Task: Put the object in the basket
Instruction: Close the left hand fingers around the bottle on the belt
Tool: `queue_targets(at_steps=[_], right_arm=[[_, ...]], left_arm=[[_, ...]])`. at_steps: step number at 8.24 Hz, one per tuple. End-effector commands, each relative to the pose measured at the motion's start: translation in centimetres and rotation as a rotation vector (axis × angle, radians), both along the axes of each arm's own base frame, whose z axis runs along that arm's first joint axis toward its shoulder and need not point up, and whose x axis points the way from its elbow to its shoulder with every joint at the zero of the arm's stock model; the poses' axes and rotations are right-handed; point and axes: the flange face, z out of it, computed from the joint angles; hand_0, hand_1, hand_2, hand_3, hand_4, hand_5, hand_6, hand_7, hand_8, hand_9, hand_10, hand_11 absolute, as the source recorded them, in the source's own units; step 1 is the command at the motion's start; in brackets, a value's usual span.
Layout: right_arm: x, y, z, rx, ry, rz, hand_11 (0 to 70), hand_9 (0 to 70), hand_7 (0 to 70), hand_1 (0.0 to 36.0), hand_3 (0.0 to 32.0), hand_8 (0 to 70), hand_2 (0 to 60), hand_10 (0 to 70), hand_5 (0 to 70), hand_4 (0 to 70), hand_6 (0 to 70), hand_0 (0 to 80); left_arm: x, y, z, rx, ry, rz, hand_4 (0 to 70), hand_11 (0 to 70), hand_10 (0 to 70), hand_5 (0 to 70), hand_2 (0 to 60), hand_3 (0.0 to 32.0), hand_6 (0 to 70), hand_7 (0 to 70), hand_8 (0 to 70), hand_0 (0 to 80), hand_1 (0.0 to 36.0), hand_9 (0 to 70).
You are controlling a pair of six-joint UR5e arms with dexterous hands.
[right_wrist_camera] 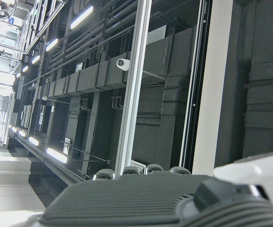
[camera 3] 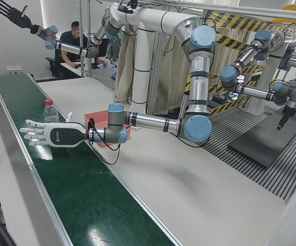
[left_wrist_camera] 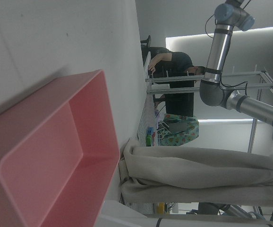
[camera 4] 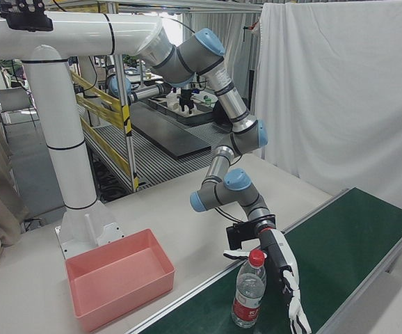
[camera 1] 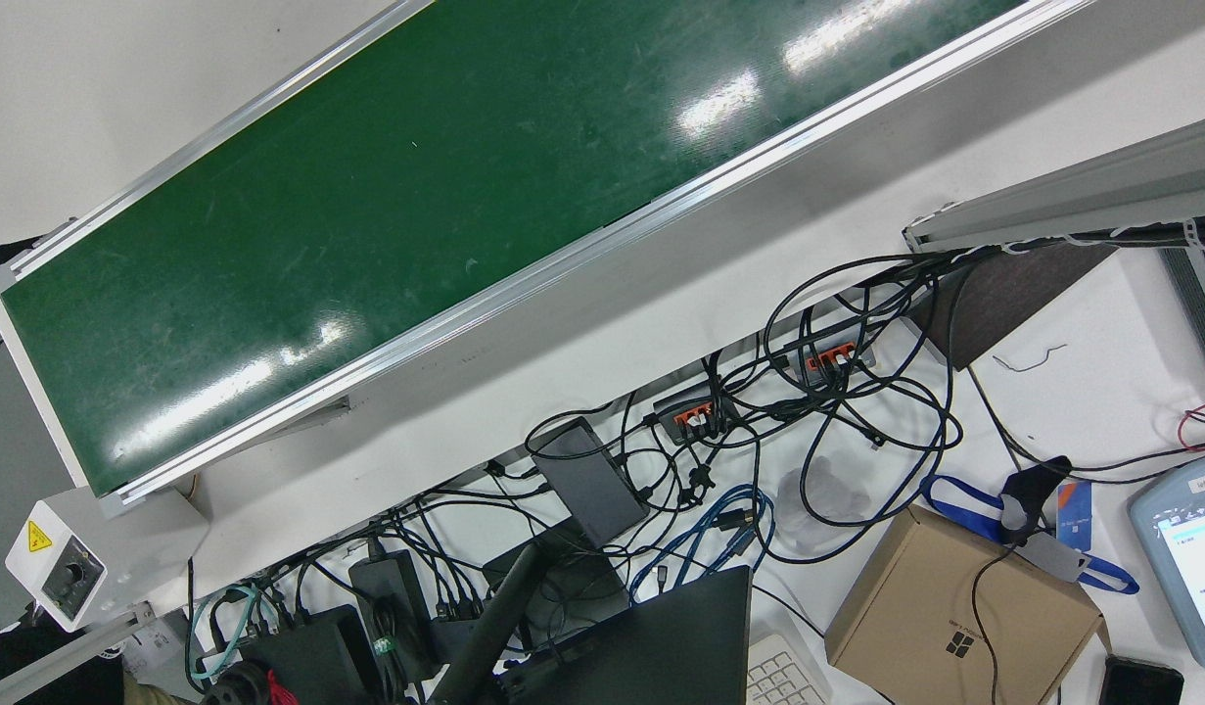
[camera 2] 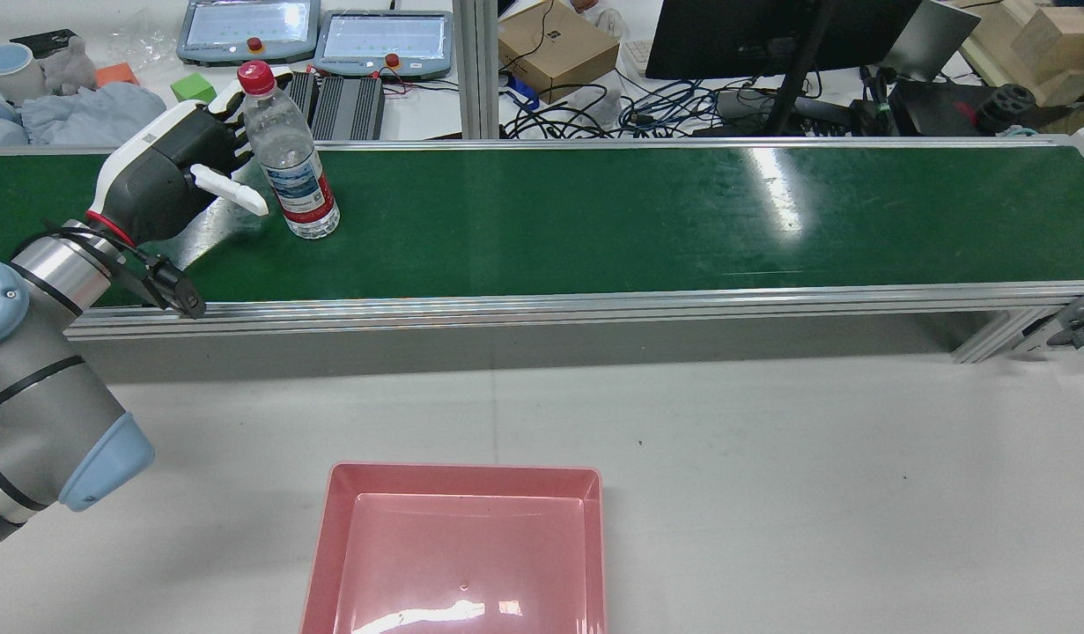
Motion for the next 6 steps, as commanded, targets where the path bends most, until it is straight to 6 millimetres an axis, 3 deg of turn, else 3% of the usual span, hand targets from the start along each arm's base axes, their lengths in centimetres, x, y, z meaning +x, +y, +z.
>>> queue_targets(at_steps=[1,2,3,4,5,6], right_arm=[[0.0,0.0,0.0,-0.001,0.0,0.0,0.0,0.0,0.0,0.0,0.0,0.0,0.0,0.0,0.0,0.0,0.0,0.0],[0.0,0.0,0.0,0.0,0.0,0.0,0.0,0.0,0.0,0.0,0.0,0.0,0.0,0.0,0.0,0.0,0.0,0.0],[0.0,0.0,0.0,-0.001,0.0,0.0,0.0,0.0,0.0,0.0,0.0,0.0,0.0,0.0,0.0,0.0,0.0,0.0],[0.0,0.0,0.0,0.0,0.0,0.0,0.0,0.0,0.0,0.0,0.0,0.0,0.0,0.0,0.0,0.0,0.0,0.0],[0.0,0.0,0.0,0.0,0.0,0.0,0.0,0.0,0.0,0.0,0.0,0.0,0.0,0.0,0.0,0.0,0.0,0.0],[0.0,0.0,0.0,0.0,0.0,0.0,0.0,0.0,0.0,0.0,0.0,0.0,0.0,0.0,0.0,0.0,0.0,0.0]], left_arm=[[0.2,0.0,0.0,-0.002,0.001,0.002,5.0,12.4,7.6,24.7,0.0,9.0,6.1,3.9,9.4,55.8,3.2,11.3],[-0.1,-0.2,0.0,-0.001,0.004,0.0,5.5,13.0,8.0,25.4,0.0,8.4,6.5,4.2,10.0,55.8,3.6,12.3],[-0.5,-0.4,0.2,-0.006,0.004,-0.006,4.5,14.8,9.2,31.8,0.0,5.6,7.5,6.0,13.3,56.3,4.8,16.5],[-2.7,-1.3,-0.1,-0.007,0.003,-0.042,4.5,26.3,16.8,47.3,0.0,0.4,10.4,12.2,19.2,61.9,11.1,25.0],[-4.1,-1.8,0.3,-0.027,-0.006,-0.067,8.3,59.1,39.9,65.9,27.6,0.0,21.9,41.3,36.8,79.5,32.9,50.3],[-4.7,-1.9,-0.1,-0.02,-0.007,-0.072,26.8,70.0,65.0,70.0,51.7,0.0,35.2,66.6,60.2,80.0,35.6,70.0]])
